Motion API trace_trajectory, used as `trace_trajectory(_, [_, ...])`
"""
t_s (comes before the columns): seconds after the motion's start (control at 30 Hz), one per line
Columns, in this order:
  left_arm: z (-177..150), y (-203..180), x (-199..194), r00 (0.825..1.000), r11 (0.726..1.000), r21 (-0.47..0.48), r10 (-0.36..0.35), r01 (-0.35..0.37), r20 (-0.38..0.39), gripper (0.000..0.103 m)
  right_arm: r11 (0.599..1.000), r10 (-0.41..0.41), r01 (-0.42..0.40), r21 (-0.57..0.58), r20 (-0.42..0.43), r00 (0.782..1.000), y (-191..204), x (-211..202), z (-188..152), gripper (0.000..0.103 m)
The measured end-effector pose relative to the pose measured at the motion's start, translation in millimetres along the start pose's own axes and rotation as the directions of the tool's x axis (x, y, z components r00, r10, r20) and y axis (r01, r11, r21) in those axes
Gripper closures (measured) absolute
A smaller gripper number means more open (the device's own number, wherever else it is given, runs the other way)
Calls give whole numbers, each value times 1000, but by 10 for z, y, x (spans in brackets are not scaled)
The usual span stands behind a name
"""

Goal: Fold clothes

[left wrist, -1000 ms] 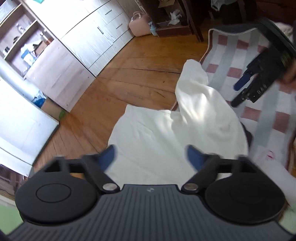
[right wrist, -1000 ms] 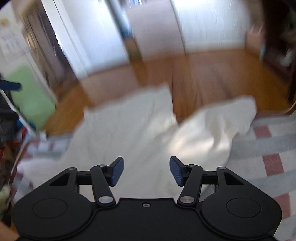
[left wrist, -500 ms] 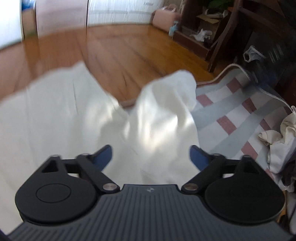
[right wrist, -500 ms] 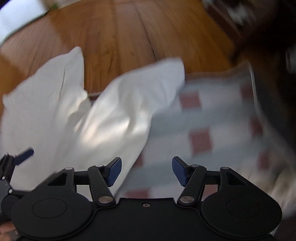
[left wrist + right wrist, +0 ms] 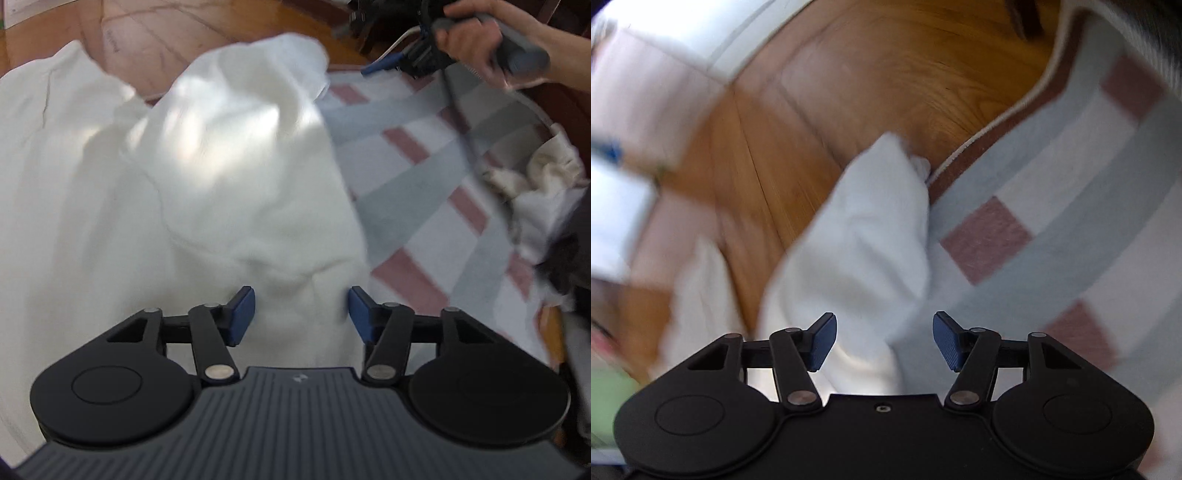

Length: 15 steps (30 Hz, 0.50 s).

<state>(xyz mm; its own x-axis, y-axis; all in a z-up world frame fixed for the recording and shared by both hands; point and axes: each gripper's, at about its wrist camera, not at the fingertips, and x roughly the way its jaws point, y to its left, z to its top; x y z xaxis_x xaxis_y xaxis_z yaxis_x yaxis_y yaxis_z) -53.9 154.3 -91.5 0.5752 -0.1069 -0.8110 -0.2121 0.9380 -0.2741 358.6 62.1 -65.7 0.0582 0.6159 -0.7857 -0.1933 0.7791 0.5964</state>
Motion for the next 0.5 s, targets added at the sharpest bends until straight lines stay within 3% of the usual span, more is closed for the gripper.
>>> trace_trajectory(0.07, [-72,-22,15,1000,1000,-8,15,-15,14,29,993,52,-52,105,8,999,-170,189,-24,37])
trace_trajectory(0.13, [-105,-49,36,999,1000,-12,17,-17,32,23,985,82,-82,154,3,997,-257,386,-65,37])
trace_trajectory(0.17, [-92,-70,50,999,999,-10,31,-30,37,29,982,96,-96,162,3,995,-277,489,-98,37])
trace_trajectory(0.2, [-78,-91,64,998,999,-8,46,-46,41,42,981,94,-95,170,9,995,-283,570,-129,37])
trace_trajectory(0.23, [-36,-129,57,998,999,8,49,-49,30,92,979,85,-90,181,32,996,-272,614,-144,36])
trace_trajectory(0.33, [64,-190,-63,999,998,42,48,-49,25,96,974,151,-173,147,151,977,-197,670,-178,35])
trace_trajectory(0.4, [67,-151,-232,997,999,32,41,-43,64,96,984,129,-146,106,156,979,-85,702,-184,70])
trace_trajectory(0.43, [52,-112,-287,997,999,9,33,-34,75,96,991,104,-114,63,144,984,12,698,-168,93])
trace_trajectory(0.5, [20,-31,-392,995,999,-41,16,-12,96,96,994,76,-59,-93,193,978,281,501,-123,94])
